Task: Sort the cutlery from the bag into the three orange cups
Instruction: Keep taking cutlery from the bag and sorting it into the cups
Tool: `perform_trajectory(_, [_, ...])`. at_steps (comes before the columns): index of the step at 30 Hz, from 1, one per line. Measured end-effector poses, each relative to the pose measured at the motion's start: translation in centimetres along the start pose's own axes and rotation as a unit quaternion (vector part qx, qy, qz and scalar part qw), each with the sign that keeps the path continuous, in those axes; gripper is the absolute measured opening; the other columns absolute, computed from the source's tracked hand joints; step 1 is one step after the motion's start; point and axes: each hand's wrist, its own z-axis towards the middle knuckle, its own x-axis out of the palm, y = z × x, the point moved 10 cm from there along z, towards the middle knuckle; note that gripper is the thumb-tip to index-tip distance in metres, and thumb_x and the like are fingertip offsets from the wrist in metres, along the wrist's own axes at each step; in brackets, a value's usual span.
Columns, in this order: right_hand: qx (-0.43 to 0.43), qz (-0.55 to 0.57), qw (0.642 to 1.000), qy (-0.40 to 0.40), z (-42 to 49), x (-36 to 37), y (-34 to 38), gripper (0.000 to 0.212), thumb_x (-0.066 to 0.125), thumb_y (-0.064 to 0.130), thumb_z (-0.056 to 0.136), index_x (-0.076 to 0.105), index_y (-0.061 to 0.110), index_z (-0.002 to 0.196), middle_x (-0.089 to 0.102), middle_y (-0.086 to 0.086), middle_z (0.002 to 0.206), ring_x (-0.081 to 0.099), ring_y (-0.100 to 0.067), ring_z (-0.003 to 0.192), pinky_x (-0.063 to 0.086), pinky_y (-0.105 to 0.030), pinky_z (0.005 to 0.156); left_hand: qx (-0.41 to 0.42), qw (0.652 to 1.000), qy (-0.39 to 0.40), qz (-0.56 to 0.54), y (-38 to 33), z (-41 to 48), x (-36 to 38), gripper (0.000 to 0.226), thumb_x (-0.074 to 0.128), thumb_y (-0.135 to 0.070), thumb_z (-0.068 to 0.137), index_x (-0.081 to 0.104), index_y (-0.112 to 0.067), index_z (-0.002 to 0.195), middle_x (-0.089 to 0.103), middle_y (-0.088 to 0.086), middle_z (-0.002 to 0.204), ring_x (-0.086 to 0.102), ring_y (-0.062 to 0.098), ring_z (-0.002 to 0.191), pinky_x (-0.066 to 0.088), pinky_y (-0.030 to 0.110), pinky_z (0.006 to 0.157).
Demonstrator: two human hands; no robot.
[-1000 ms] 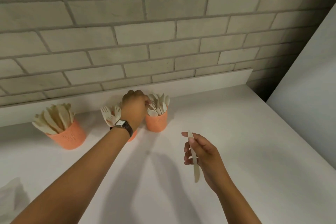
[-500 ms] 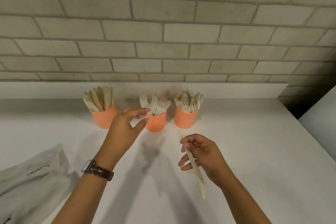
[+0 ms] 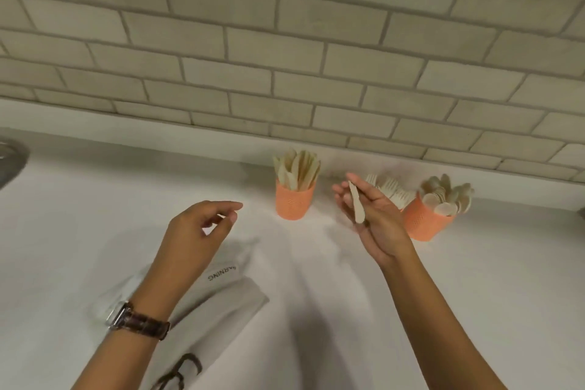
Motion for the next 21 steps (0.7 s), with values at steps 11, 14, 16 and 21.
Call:
perform_trajectory(11, [-0.185,-0.466,0.844,-0.190,5.7,1.5,-0.1,0.010,0.063,0.010,0.087,0.065,0.004,0.079,0.063,-0.006,0.061,0.060,-0.018,0.056,0.049,-0.029,0.060,-0.021,1.000,0.021,-0.008,3.2,1.9,-4.0,0.019,0.061,-0.023,0.087,0.069,-0.037,0.096,0.067,-0.016,0.093,0.061,0.007,0.088,0.041,0.014,0.073])
perform_trajectory(14, [-0.178,-0.488,0.832,-0.197,7.1,1.3,-1.1,0.005,0.064,0.006,0.084,0.062,0.006,0.088,0.068,-0.013,0.073,0.065,-0.028,0.068,0.052,-0.035,0.064,-0.029,0.999,0.020,-0.006,3.8,2.0,-4.4,0.018,0.061,-0.023,0.087,0.070,-0.036,0.097,0.068,-0.016,0.094,0.061,0.007,0.088,0.042,0.014,0.073])
perform_trajectory(16, [-0.178,-0.526,0.808,-0.198,7.8,1.3,-1.9,0.007,0.065,0.006,0.083,0.063,0.001,0.087,0.068,-0.013,0.075,0.064,-0.029,0.069,0.051,-0.035,0.063,-0.036,0.999,0.021,-0.005,4.2,2.0,-4.5,0.018,0.061,-0.023,0.087,0.070,-0.036,0.097,0.067,-0.017,0.095,0.061,0.006,0.089,0.042,0.014,0.074])
perform_trajectory(21, [-0.086,-0.650,0.734,-0.176,9.8,0.3,-5.9,0.015,0.065,0.019,0.083,0.069,0.004,0.084,0.069,-0.010,0.084,0.061,-0.025,0.071,0.031,-0.022,0.056,-0.052,0.998,0.018,-0.002,5.0,1.5,-4.7,0.019,0.062,-0.024,0.087,0.069,-0.040,0.094,0.068,-0.020,0.094,0.061,0.005,0.088,0.043,0.014,0.075])
